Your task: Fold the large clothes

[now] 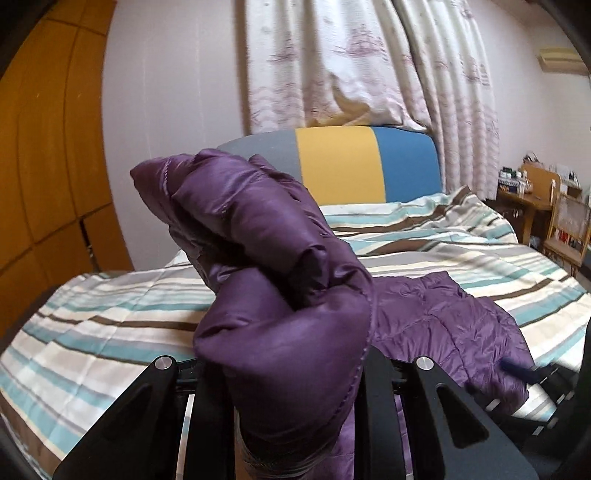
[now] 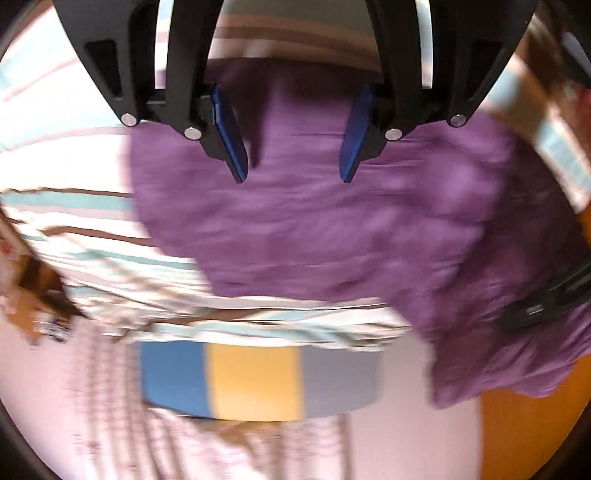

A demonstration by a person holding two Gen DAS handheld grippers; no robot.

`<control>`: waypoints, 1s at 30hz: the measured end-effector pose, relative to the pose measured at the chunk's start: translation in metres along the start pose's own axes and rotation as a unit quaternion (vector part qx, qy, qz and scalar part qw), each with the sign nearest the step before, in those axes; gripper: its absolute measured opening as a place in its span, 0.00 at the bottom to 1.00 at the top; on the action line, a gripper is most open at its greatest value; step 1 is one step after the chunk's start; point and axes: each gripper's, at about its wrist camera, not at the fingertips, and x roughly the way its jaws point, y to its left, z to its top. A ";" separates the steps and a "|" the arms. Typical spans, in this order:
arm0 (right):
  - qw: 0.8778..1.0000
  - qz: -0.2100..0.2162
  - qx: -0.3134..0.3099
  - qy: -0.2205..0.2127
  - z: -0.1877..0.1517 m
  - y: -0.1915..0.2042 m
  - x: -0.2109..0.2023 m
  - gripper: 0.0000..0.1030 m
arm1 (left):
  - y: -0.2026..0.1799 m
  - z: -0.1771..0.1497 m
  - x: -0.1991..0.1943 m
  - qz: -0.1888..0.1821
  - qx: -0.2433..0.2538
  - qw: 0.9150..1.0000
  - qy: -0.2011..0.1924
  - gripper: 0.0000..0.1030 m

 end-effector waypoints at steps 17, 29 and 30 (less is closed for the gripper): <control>0.979 -0.160 0.122 0.014 -0.016 -0.134 -0.017 0.58 | -0.082 0.001 0.012 -0.047 0.086 0.995 0.003 0.22; 0.965 -0.216 0.146 0.006 -0.024 -0.157 -0.021 0.58 | -0.137 -0.018 0.032 -0.093 0.137 0.986 0.029 0.22; 0.965 -0.216 0.148 0.006 -0.023 -0.157 -0.020 0.58 | -0.140 -0.020 0.034 -0.096 0.138 0.985 0.033 0.23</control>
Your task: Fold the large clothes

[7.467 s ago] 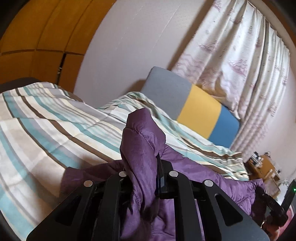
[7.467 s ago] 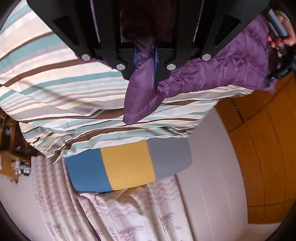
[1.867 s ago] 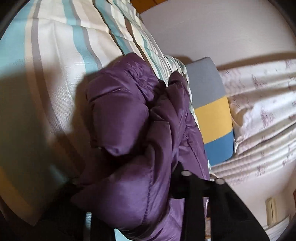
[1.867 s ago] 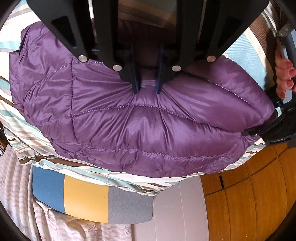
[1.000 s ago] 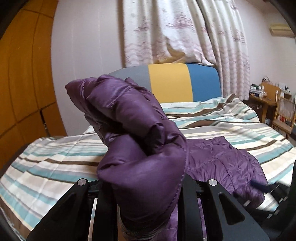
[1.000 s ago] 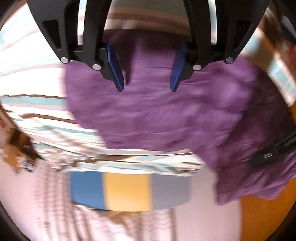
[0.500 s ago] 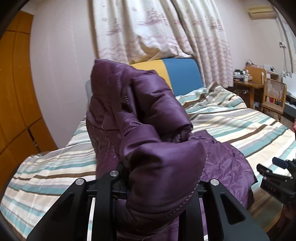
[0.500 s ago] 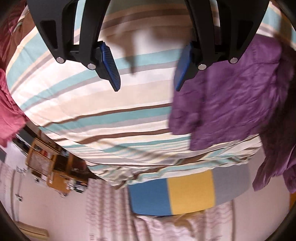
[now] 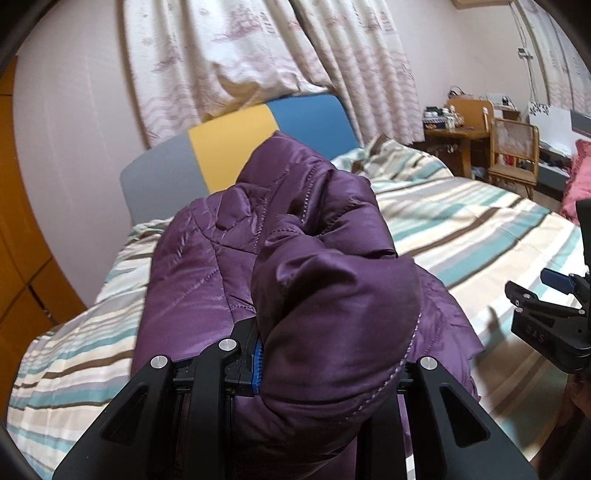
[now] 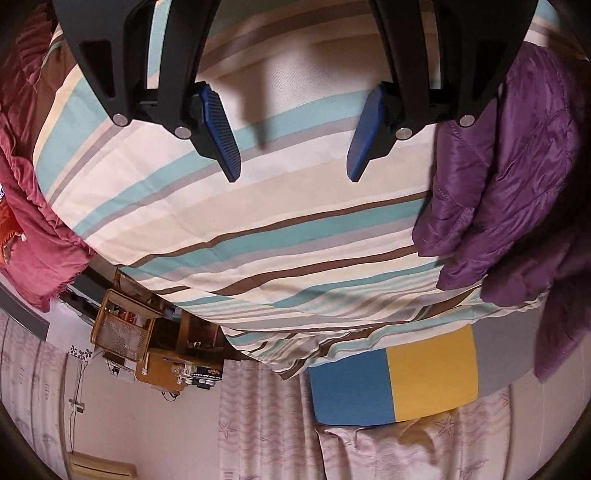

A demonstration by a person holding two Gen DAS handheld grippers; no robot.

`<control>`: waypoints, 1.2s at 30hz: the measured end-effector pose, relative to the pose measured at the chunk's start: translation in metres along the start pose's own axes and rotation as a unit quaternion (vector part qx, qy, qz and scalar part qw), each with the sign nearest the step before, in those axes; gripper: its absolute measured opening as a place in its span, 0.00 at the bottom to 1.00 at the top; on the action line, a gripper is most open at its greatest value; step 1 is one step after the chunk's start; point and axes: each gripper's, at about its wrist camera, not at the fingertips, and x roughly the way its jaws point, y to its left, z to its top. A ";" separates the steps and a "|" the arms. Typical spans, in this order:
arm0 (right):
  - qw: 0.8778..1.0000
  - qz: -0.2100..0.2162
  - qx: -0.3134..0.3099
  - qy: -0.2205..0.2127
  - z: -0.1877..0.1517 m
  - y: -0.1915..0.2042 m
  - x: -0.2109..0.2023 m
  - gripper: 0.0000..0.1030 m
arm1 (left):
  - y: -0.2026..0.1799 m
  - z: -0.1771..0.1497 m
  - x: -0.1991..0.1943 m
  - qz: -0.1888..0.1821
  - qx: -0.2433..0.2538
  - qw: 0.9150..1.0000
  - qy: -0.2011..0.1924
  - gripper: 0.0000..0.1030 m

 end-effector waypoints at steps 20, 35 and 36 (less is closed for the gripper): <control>1.000 -0.002 0.014 0.010 -0.005 -0.001 0.007 0.60 | -0.012 -0.015 -0.033 -0.195 -0.062 0.979 -0.012 0.89; 0.995 0.095 0.005 -0.035 0.026 0.024 -0.035 0.66 | 0.179 -0.042 -0.017 -0.026 -0.349 0.937 0.006 0.95; 0.993 0.106 -0.001 -0.045 0.035 0.032 -0.041 0.66 | 0.183 -0.040 -0.010 -0.016 -0.352 0.936 0.018 0.95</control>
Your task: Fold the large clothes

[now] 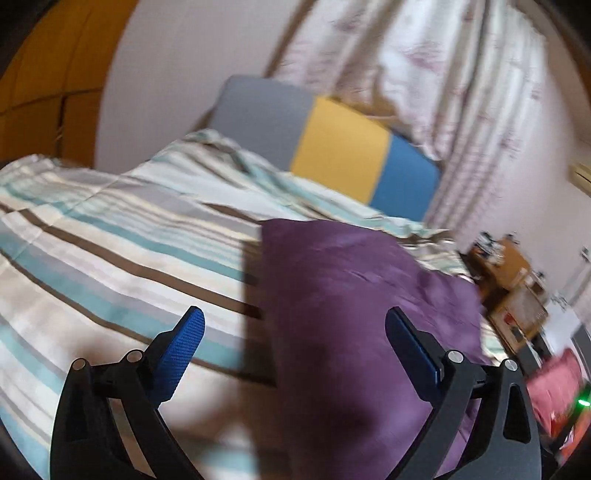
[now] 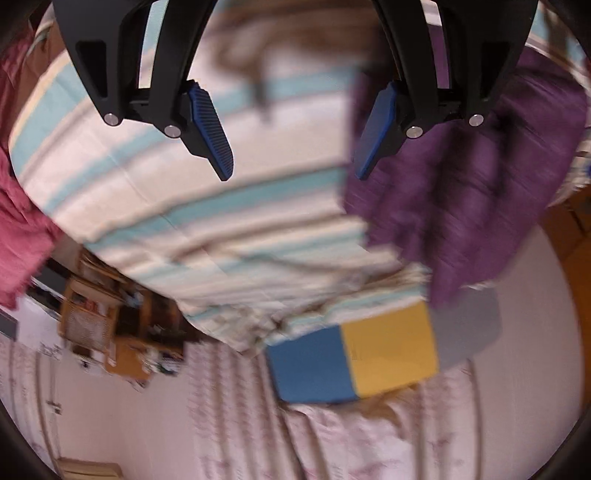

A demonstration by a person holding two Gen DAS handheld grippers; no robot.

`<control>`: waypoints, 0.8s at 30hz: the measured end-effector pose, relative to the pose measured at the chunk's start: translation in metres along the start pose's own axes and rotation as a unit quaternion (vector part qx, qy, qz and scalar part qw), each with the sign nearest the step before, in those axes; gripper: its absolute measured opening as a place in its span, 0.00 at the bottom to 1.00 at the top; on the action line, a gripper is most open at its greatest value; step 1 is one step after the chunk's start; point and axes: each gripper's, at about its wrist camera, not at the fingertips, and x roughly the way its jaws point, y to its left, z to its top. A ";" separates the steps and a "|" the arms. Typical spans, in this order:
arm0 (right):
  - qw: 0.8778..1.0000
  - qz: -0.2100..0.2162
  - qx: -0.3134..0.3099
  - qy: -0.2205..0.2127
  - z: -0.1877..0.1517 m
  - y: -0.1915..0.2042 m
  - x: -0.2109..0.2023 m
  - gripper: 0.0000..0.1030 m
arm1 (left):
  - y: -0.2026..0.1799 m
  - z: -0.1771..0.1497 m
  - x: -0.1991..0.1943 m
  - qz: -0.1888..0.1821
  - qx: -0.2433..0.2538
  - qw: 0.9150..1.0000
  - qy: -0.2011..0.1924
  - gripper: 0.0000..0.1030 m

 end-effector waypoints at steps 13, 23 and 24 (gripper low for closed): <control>0.986 0.164 0.006 0.023 0.105 0.132 0.067 0.68 | -0.059 -0.024 0.071 -0.007 0.093 0.991 0.093 0.80; 0.993 0.062 -0.096 0.040 0.043 0.116 0.146 0.55 | -0.082 -0.038 0.072 -0.014 0.154 0.985 0.071 0.85; 0.994 0.052 -0.095 0.034 0.035 0.109 0.149 0.55 | -0.084 -0.039 0.072 -0.011 0.162 0.984 0.069 0.88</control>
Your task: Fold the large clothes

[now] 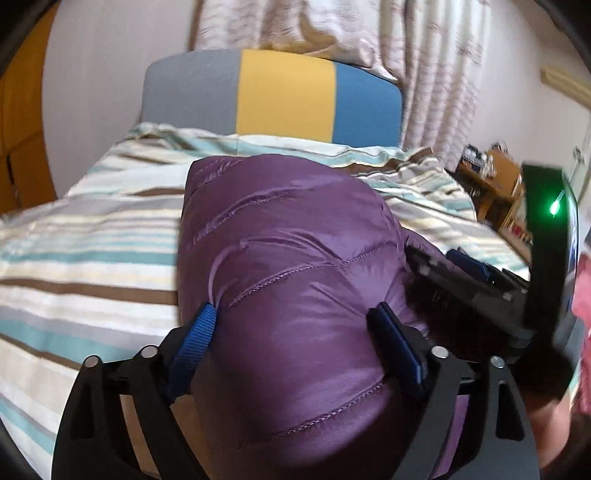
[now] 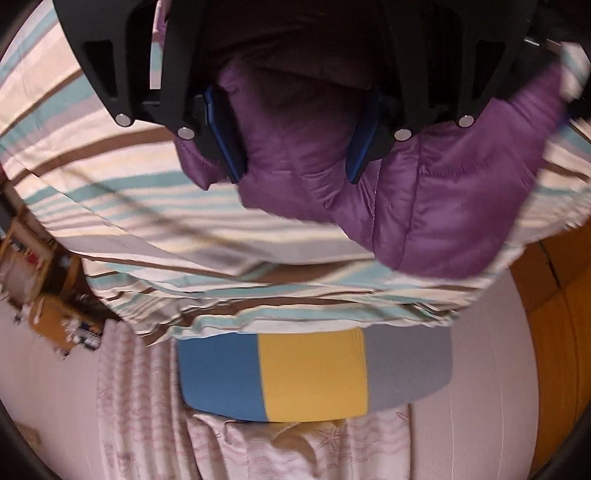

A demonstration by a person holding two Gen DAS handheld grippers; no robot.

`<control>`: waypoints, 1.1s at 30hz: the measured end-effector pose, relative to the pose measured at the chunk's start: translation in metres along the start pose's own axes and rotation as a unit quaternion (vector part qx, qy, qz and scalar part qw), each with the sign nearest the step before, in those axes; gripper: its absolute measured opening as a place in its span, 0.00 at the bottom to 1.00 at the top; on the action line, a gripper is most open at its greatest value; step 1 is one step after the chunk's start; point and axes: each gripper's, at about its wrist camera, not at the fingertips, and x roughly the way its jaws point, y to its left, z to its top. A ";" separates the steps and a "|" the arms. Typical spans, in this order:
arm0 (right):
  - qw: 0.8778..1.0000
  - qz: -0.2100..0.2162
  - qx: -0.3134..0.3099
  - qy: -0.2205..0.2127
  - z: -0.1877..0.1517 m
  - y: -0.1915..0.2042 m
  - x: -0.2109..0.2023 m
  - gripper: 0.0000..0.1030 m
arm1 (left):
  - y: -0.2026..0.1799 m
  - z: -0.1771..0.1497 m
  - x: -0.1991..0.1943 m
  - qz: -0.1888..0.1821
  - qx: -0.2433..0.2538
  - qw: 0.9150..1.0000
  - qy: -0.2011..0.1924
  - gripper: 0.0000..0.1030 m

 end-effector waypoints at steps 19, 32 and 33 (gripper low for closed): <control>0.998 0.006 0.056 0.032 -0.014 -0.030 0.019 0.57 | 0.022 0.078 0.058 0.102 -0.049 0.990 0.088 0.90; 0.997 0.002 0.066 0.049 -0.014 -0.027 0.027 0.58 | 0.032 0.055 0.127 0.132 -0.015 0.981 0.141 0.97; 0.996 0.005 0.069 0.052 -0.015 -0.028 0.030 0.58 | 0.034 0.054 0.129 0.130 -0.020 0.981 0.141 0.97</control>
